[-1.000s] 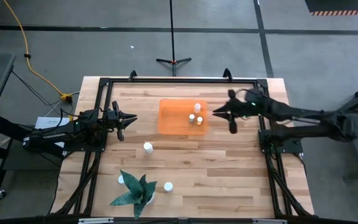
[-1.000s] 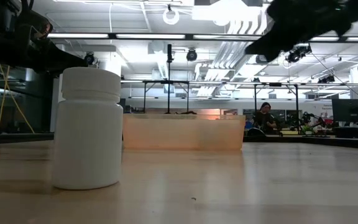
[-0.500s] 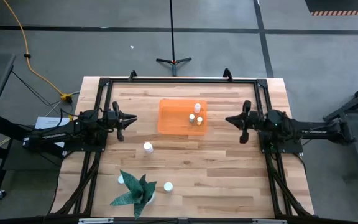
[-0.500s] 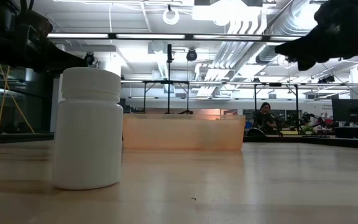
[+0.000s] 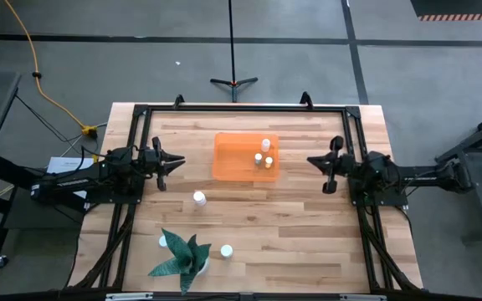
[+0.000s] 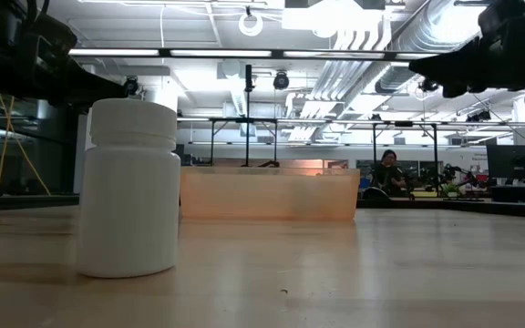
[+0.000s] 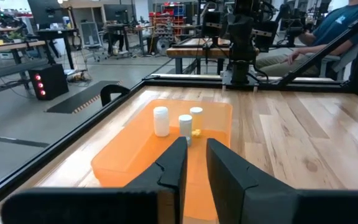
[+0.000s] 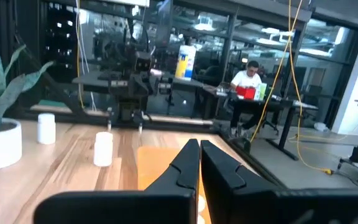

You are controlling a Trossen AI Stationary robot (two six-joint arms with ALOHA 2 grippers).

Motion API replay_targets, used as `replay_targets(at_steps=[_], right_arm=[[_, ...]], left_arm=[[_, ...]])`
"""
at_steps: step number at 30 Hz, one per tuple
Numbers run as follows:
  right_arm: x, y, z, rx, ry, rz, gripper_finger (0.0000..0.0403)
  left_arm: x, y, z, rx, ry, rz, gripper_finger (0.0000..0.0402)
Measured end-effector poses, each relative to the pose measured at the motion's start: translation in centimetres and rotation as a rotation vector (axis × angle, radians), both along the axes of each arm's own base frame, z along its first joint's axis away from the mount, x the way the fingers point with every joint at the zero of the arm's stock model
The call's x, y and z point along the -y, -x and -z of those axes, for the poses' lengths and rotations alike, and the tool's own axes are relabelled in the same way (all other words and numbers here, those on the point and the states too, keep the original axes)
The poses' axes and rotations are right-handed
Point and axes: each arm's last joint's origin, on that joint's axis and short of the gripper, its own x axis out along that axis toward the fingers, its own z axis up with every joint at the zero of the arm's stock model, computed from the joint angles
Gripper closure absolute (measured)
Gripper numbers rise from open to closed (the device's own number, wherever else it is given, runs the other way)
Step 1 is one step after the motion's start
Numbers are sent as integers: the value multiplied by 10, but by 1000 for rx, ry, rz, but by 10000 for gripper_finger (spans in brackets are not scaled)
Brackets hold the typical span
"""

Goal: Pick and place pill bottles into a basket
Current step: Put the top white pill bottle in the orange bin

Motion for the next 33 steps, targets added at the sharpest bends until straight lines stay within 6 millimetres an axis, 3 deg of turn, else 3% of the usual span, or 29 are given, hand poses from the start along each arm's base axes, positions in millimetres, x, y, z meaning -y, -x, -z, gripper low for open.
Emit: replay_targets(at_steps=[3,6,9,12,17,22,33], right_arm=[[0,0,2,-25,-1,-2,396],[0,-1,5,-47,-2,-2,395],[0,-1,5,-51,-2,-2,395],[0,-1,5,-54,-2,-2,393],[0,-1,6,-64,-3,-1,396],[0,-1,6,-66,-3,-1,397],[0,-1,7,-76,36,6,395]], left_arm=[[0,0,0,1,0,0,263],[0,0,-4,43,41,12,192],[3,2,-18,110,173,74,126],[6,1,-32,127,242,180,90],[6,-10,-48,111,220,254,88],[11,-37,-55,-50,179,310,112],[32,-95,-98,-623,223,241,131]])
